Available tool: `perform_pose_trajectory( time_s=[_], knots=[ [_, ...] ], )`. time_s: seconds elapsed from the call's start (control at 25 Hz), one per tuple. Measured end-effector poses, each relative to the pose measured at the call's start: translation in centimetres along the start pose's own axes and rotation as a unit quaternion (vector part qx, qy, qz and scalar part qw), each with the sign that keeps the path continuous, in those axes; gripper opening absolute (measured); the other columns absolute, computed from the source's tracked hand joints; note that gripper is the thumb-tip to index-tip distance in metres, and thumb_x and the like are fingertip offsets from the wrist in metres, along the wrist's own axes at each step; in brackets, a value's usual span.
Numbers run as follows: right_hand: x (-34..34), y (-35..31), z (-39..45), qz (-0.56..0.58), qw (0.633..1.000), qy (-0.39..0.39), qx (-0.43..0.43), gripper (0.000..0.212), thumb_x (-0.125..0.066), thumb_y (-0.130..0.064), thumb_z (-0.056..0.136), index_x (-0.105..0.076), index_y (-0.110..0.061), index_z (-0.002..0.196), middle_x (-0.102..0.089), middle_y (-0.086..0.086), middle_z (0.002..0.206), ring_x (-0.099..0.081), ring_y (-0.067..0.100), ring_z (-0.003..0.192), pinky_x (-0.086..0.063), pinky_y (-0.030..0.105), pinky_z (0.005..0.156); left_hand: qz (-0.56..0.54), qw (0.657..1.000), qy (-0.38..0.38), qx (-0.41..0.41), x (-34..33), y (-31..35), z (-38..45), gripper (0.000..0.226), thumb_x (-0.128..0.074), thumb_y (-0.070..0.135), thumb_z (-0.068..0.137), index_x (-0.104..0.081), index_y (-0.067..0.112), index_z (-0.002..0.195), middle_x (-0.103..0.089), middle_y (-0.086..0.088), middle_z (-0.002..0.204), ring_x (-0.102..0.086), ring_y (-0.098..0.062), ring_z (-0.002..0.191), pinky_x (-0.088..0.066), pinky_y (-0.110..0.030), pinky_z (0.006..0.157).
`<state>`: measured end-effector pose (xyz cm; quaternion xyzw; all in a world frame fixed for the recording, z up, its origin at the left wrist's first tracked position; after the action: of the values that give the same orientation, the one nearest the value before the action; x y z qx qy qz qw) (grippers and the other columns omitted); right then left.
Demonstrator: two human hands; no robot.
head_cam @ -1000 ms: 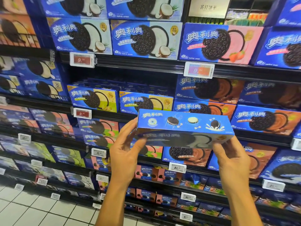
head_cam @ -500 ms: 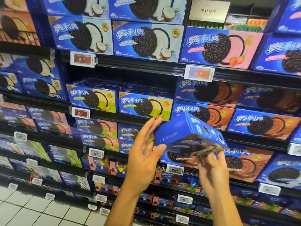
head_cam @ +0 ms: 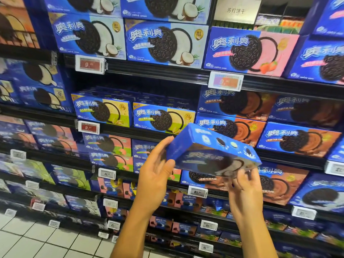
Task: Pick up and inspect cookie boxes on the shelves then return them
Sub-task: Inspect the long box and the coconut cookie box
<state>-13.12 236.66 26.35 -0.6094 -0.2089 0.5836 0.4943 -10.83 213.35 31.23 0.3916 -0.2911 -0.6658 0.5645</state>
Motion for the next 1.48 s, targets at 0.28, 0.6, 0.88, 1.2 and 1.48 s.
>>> perform_pose_trajectory(
  time_s=[0.28, 0.6, 0.88, 1.2, 1.48],
  knots=[
    [-1.7, -3.7, -0.7, -0.059, 0.989, -0.006, 0.137, 0.047, -0.064, -0.024, 0.087, -0.060, -0.034, 0.133, -0.069, -0.009, 0.126, -0.065, 0.011, 0.114, -0.056, 0.021, 0.086, -0.020, 0.991, 0.086, 0.105, 1.7, -3.3, -0.1, 0.033, -0.051, 0.038, 0.086, -0.051, 0.047, 0.117, -0.061, 0.045, 0.105, -0.055, 0.023, 0.104, -0.046, -0.004, 0.078],
    [-3.4, -5.0, -2.2, -0.104, 0.979, -0.005, 0.177, 0.041, -0.071, -0.028, 0.084, -0.064, -0.037, 0.123, -0.071, -0.013, 0.120, -0.065, 0.004, 0.113, -0.053, 0.015, 0.084, -0.067, 0.975, 0.151, 0.151, 2.5, -4.7, 0.2, 0.049, -0.058, 0.049, 0.081, -0.061, 0.027, 0.125, -0.071, 0.007, 0.118, -0.067, -0.009, 0.107, -0.054, -0.028, 0.086],
    [-6.5, -5.0, -5.2, -0.090, 0.964, -0.120, 0.218, 0.065, -0.078, -0.012, 0.079, -0.055, -0.034, 0.136, -0.062, 0.003, 0.137, -0.055, 0.022, 0.131, -0.051, 0.033, 0.100, -0.238, 0.913, 0.155, 0.294, 2.3, -8.5, -0.3, 0.033, -0.031, 0.029, 0.108, -0.053, 0.020, 0.131, -0.071, -0.003, 0.121, -0.069, -0.020, 0.108, -0.055, -0.039, 0.084],
    [-8.3, -4.3, -6.3, -0.114, 0.960, -0.157, 0.201, 0.067, -0.082, -0.023, 0.074, -0.056, -0.041, 0.133, -0.062, -0.001, 0.138, -0.055, 0.025, 0.131, -0.050, 0.053, 0.101, -0.320, 0.865, 0.169, 0.348, 2.8, -10.4, -1.4, 0.043, -0.034, 0.033, 0.106, -0.052, 0.010, 0.137, -0.063, -0.018, 0.131, -0.061, -0.034, 0.119, -0.050, -0.047, 0.093],
    [-5.5, -5.7, -3.3, -0.156, 0.977, -0.082, 0.120, 0.052, -0.079, -0.045, 0.075, -0.064, -0.047, 0.125, -0.068, -0.009, 0.129, -0.065, 0.014, 0.118, -0.057, 0.030, 0.087, -0.147, 0.931, 0.187, 0.275, 5.3, -5.7, 0.1, 0.023, -0.049, 0.036, 0.099, -0.067, 0.021, 0.102, -0.076, -0.001, 0.096, -0.072, -0.009, 0.077, -0.057, -0.029, 0.058]
  ],
)
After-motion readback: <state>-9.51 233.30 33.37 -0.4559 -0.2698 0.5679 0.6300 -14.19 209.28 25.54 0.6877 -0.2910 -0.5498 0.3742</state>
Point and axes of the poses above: each hand's wrist, its own z-axis towards the middle knuckle, its own x-axis out of the back of the hand, y = z × x, the point moved 3 cm from there along z, towards the middle knuckle
